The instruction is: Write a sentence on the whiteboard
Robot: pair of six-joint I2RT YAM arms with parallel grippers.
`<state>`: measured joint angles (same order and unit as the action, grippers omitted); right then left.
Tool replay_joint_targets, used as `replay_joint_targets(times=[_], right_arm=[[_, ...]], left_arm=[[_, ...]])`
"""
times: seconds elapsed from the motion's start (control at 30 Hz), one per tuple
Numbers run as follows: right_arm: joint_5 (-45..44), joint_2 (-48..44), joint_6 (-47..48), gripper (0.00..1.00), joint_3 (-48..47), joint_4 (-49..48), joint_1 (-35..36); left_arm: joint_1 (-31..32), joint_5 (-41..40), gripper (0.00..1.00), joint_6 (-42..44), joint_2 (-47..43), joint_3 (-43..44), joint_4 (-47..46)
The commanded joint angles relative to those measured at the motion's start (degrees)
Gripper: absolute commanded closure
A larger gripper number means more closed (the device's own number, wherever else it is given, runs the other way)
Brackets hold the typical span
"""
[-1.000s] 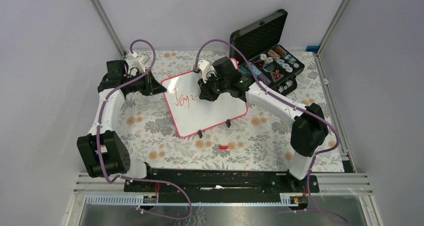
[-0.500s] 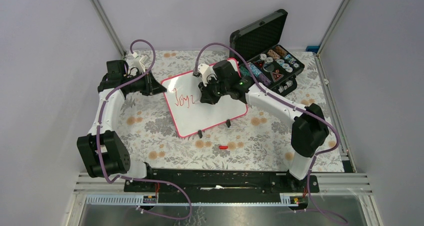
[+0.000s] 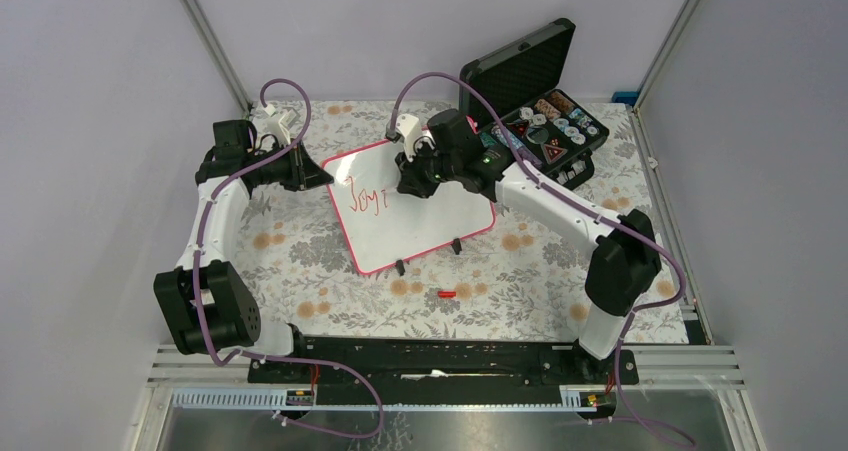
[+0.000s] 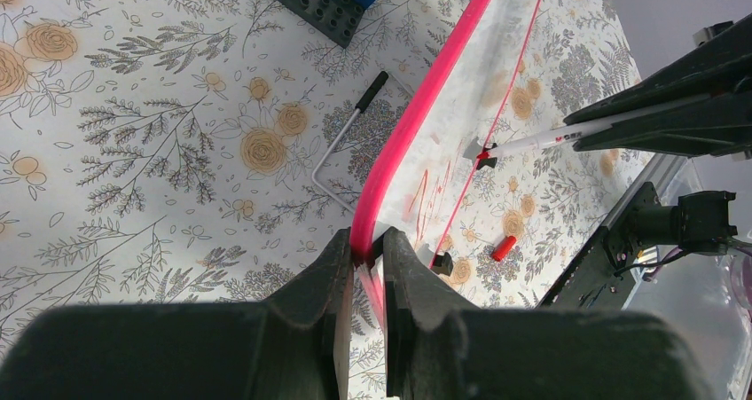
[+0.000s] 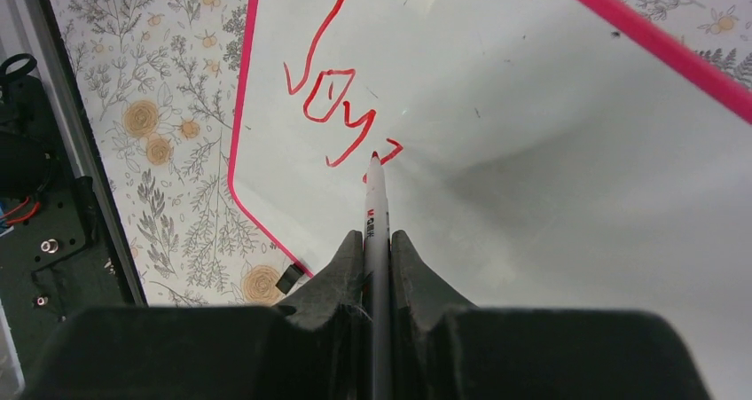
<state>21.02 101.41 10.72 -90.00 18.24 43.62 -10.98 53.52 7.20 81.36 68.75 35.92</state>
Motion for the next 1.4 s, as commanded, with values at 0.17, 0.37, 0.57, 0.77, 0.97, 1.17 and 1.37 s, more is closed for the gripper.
replay_joint_targets(times=[0.17, 0.37, 0.57, 0.77, 0.97, 1.17, 1.37], right_arm=[[-2.1, 0.6, -0.3, 1.0, -6.3, 0.0, -0.1], [-2.5, 2.0, 0.1, 1.0, -6.4, 0.0, -0.1], [-2.9, 2.8, 0.4, 1.0, -6.2, 0.0, -0.1], [-3.5, 3.0, 0.9, 1.0, -5.3, 0.0, -0.1], [-2.9, 2.3, 0.8, 1.0, -4.8, 0.2, -0.2], [0.4, -1.0, 0.0, 1.0, -4.3, 1.1, -0.3], [1.0, -2.9, 0.0, 1.0, -2.4, 1.4, -1.5]], left_arm=[[0.5, -1.9, 1.0, 2.4, -1.9, -0.3, -3.2], [0.4, -2.0, 1.0, 2.4, -2.3, -0.4, -3.2], [0.5, -2.0, 1.0, 2.4, -2.1, -0.3, -3.2], [0.4, -2.2, 1.0, 2.5, -2.1, -0.4, -3.2], [0.4, -2.4, 1.0, 2.5, -2.1, -0.4, -3.2], [0.4, -2.5, 1.0, 2.5, -2.0, -0.3, -3.2], [0.5, -2.4, 1.0, 2.4, -1.7, -0.1, -3.2]])
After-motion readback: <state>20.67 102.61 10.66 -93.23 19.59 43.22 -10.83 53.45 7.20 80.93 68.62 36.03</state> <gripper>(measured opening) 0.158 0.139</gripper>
